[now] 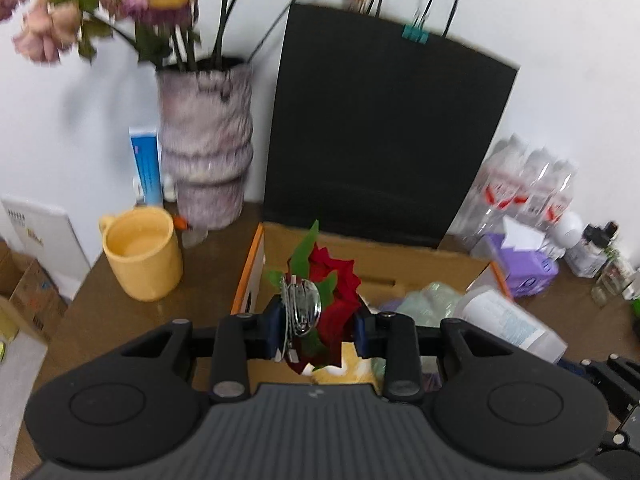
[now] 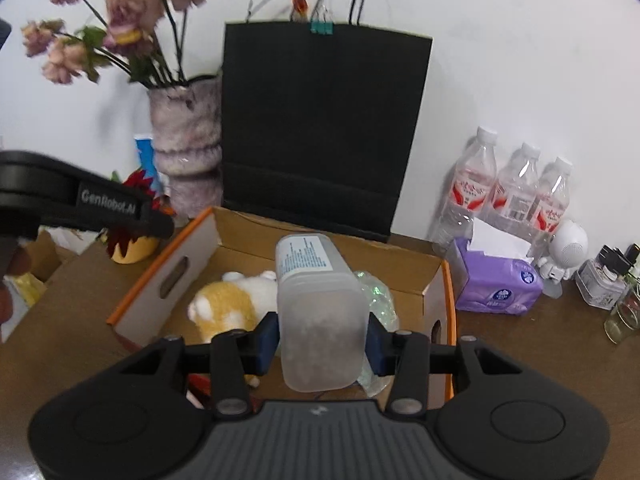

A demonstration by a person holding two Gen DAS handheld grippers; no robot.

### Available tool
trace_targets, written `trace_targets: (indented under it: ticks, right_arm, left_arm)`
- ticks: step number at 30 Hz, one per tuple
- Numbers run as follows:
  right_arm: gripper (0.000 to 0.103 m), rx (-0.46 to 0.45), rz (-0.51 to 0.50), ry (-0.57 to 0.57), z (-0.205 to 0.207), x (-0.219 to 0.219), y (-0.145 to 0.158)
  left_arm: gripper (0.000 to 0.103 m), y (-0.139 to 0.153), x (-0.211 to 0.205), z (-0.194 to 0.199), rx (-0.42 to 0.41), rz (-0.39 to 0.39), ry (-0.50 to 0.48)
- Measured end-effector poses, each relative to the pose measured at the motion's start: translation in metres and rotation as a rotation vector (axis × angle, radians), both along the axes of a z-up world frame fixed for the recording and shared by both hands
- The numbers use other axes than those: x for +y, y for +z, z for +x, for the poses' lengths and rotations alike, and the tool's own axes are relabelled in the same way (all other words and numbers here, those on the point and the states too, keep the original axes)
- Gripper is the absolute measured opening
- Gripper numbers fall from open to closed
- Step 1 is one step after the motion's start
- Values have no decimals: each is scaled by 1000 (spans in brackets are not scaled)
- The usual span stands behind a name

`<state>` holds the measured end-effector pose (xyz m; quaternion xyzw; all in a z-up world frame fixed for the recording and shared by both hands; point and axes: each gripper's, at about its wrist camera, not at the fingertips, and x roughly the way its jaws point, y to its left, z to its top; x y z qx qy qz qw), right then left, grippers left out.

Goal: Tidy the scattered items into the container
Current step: 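Lower both grippers into the box and open them, releasing rose and bottle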

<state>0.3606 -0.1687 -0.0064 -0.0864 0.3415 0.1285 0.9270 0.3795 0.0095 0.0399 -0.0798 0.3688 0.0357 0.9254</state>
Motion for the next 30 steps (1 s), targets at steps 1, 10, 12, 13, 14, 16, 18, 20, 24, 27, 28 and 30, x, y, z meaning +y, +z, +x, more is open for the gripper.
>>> trace_targets:
  ticks: [1, 10, 12, 13, 14, 16, 18, 20, 24, 27, 28, 30]
  right_arm:
    - [43, 7, -3, -7, 3, 1, -5]
    - [43, 86, -8, 10, 18, 7, -42]
    - [43, 97, -11, 11, 21, 8, -47]
    - [43, 102, -14, 11, 23, 8, -50]
    - [43, 108, -15, 11, 26, 8, -52]
    - [43, 119, -15, 12, 31, 8, -57]
    - [43, 131, -18, 13, 34, 9, -63]
    - [43, 145, -23, 13, 38, 10, -70]
    - [43, 169, -31, 10, 45, 11, -85]
    - [43, 181, -30, 13, 49, 11, -90]
    - [43, 184, -33, 14, 50, 11, -91]
    - [43, 190, -39, 18, 52, 12, -93]
  left_arm:
    - [34, -6, 1, 4, 14, 1, 5]
    - [34, -40, 4, 23, 84, 2, -6]
    - [34, -47, 5, 27, 98, 1, -10]
    - [34, -50, 5, 29, 105, 1, -12]
    - [34, -54, 6, 31, 111, 1, -13]
    - [34, -61, 7, 35, 125, 0, -17]
    - [34, -68, 8, 39, 137, -1, -20]
    - [34, -73, 10, 43, 146, -2, -22]
    - [34, -84, 12, 49, 170, -10, -40]
    - [35, -95, 14, 55, 197, -10, -41]
    - [35, -98, 14, 57, 206, -11, -44]
    - [35, -104, 13, 60, 216, -1, -51]
